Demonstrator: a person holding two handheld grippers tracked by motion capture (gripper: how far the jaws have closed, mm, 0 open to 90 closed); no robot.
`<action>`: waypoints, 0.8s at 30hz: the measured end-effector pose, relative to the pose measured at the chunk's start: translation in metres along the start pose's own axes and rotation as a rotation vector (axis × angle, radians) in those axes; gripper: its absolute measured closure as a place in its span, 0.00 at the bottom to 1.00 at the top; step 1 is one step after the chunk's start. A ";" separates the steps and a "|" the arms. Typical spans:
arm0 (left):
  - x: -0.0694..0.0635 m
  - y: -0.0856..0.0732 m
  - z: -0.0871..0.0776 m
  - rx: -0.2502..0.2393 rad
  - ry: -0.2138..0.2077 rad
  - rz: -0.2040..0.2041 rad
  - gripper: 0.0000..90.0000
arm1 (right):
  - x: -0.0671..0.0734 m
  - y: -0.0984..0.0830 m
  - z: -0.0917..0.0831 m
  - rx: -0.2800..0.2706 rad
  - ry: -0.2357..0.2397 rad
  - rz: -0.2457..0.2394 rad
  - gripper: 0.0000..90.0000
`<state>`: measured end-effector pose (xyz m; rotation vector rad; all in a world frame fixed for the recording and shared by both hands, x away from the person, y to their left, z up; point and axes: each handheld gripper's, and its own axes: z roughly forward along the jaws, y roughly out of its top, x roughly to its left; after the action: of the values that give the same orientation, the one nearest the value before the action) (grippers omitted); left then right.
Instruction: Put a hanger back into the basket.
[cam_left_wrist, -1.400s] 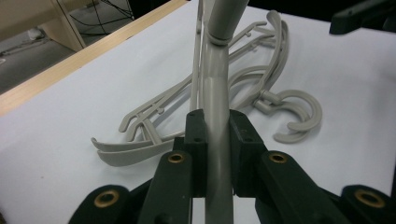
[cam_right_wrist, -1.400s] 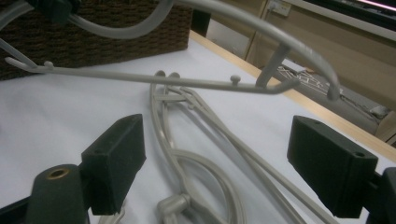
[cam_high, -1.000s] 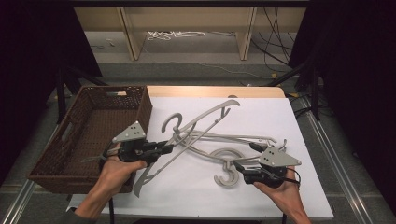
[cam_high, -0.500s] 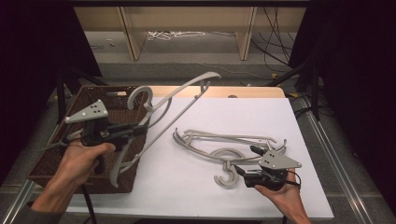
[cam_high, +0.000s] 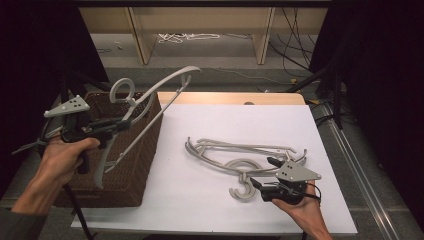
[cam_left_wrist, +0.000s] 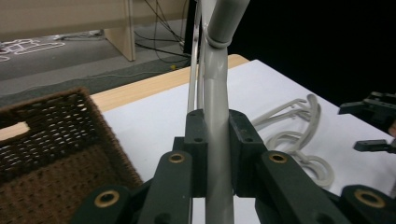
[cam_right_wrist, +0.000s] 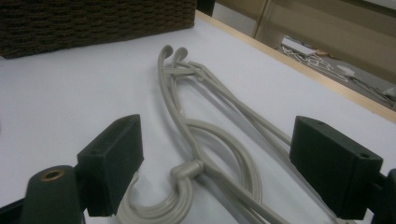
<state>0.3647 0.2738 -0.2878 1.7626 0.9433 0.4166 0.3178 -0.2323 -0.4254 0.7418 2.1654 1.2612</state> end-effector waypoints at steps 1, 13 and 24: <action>0.002 0.000 0.000 -0.002 0.006 -0.004 0.89 | 0.000 -0.001 0.001 -0.006 -0.004 0.000 0.20; 0.038 -0.010 -0.010 0.011 0.104 0.011 0.89 | 0.000 -0.001 0.002 0.008 0.006 0.003 0.20; 0.065 -0.019 -0.019 0.022 0.157 0.048 0.88 | 0.001 -0.003 0.004 0.012 0.014 0.001 0.20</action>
<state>0.3854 0.3383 -0.3081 1.7954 1.0204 0.5844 0.3197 -0.2304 -0.4298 0.7416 2.1858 1.2586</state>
